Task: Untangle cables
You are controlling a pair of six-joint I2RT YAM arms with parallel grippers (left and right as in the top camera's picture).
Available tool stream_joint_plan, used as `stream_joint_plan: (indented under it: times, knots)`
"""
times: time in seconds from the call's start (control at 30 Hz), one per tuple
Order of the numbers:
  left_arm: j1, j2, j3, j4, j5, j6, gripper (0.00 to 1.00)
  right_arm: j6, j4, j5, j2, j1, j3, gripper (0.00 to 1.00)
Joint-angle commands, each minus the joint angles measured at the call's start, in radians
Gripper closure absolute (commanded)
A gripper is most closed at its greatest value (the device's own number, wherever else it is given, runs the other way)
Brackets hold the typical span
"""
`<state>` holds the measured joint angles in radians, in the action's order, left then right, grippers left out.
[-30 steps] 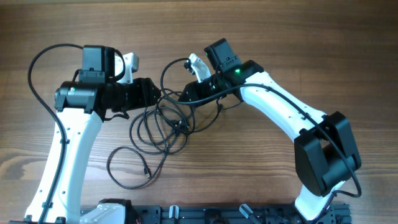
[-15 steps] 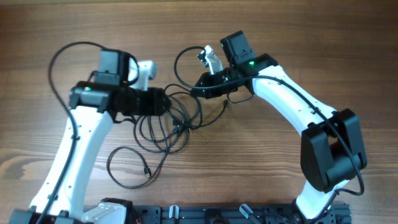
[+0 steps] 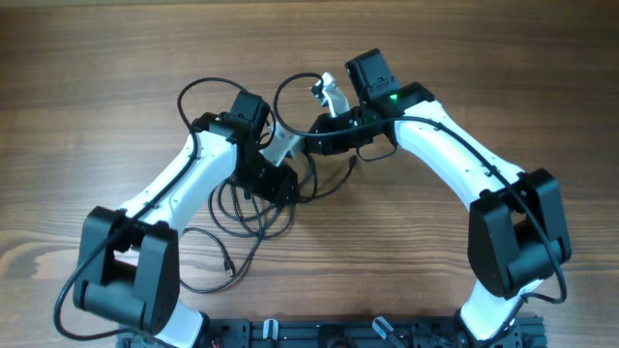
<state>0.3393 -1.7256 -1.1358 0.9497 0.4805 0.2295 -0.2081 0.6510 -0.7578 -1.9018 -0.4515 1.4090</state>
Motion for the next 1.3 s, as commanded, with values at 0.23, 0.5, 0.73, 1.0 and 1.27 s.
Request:
stream_joint_plan:
  times: [0.23, 0.5, 0.73, 1.0, 1.27]
  knots:
    - [0.005, -0.05, 0.012, -0.08, -0.041, 0.145, 0.61, -0.001, -0.005, -0.045, 0.028, -0.009, 0.005, 0.96]
    - [0.005, -0.051, 0.072, -0.106, -0.051, 0.182, 0.72, -0.002, 0.003, -0.057, 0.028, 0.022, 0.005, 0.96]
    - [-0.019, 0.0, 0.07, -0.138, 0.002, 0.008, 0.79, -0.001, 0.023, -0.091, 0.028, 0.083, 0.005, 0.96]
    - [-0.019, 0.022, 0.082, -0.206, -0.002, -0.025, 0.59, 0.0, 0.024, -0.102, 0.028, 0.085, 0.005, 0.96]
    - [-0.016, 0.02, 0.178, -0.311, -0.001, 0.0, 0.54, 0.0, 0.028, -0.106, 0.028, 0.085, 0.005, 0.96]
